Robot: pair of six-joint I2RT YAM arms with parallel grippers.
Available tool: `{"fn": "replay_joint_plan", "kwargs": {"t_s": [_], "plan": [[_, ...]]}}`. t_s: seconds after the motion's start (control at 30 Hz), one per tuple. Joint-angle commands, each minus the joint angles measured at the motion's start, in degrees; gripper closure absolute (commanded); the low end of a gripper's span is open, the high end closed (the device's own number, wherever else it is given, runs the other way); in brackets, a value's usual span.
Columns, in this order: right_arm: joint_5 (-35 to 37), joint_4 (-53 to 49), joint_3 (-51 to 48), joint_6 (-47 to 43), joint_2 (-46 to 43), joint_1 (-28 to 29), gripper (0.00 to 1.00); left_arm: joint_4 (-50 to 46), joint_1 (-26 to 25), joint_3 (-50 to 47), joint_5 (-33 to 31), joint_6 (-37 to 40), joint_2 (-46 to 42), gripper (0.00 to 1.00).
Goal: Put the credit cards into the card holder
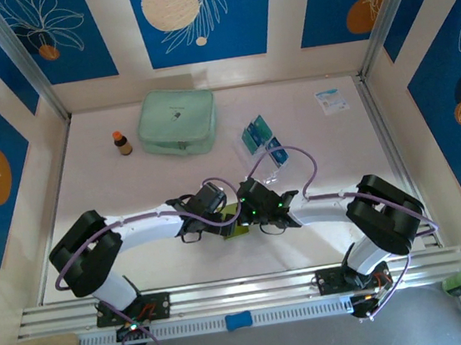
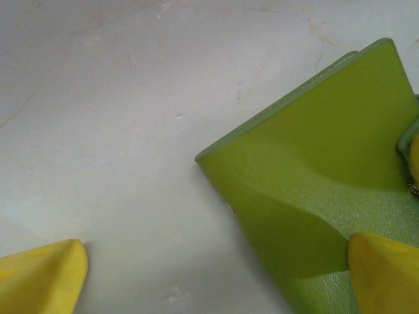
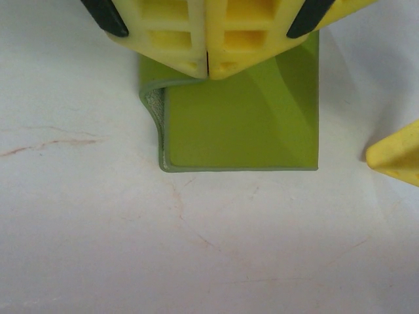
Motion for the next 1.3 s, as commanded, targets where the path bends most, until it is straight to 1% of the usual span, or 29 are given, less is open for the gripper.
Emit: {"fn": "replay_joint_plan", "kwargs": {"t_s": [0.0, 0.2, 0.4, 0.5, 0.6, 0.77, 1.03, 1.27], "plan": [[-15.2, -10.2, -3.5, -2.1, 6.3, 5.1, 1.0, -2.7, -0.2, -2.3, -2.0, -1.0, 2.8, 0.0], [-18.4, -8.3, -4.3, -2.8, 6.9, 5.3, 1.0, -2.6, -0.2, -2.2, -1.9, -1.0, 2.9, 0.0], [-18.8, -2.9, -9.3, -5.5, 4.2, 6.8, 1.0, -2.3, -0.2, -2.5, -1.9, -1.2, 3.1, 0.0], [-18.4, -3.3, -9.2, -6.4, 4.9, 6.8, 1.0, -2.0, -0.3, -2.6, -1.7, -1.4, 3.5, 0.0], [-18.4, -6.4, -6.3, -6.0, 7.5, 6.6, 1.0, -2.0, -0.3, -2.5, -1.7, -1.6, 3.6, 0.0], [-19.4, -7.2, -4.4, -5.2, 9.1, 6.8, 1.0, -1.8, 0.0, -2.1, -0.5, -2.5, 3.1, 0.0], [-18.0, -7.9, -6.4, -3.9, 5.2, 5.9, 1.0, -0.6, 1.9, -1.6, 2.0, -4.4, 0.4, 0.0], [-19.3, -7.0, -5.8, -5.0, 1.5, 4.7, 1.0, 1.0, 2.2, -4.2, 2.4, -4.5, 1.3, 0.0]]}}
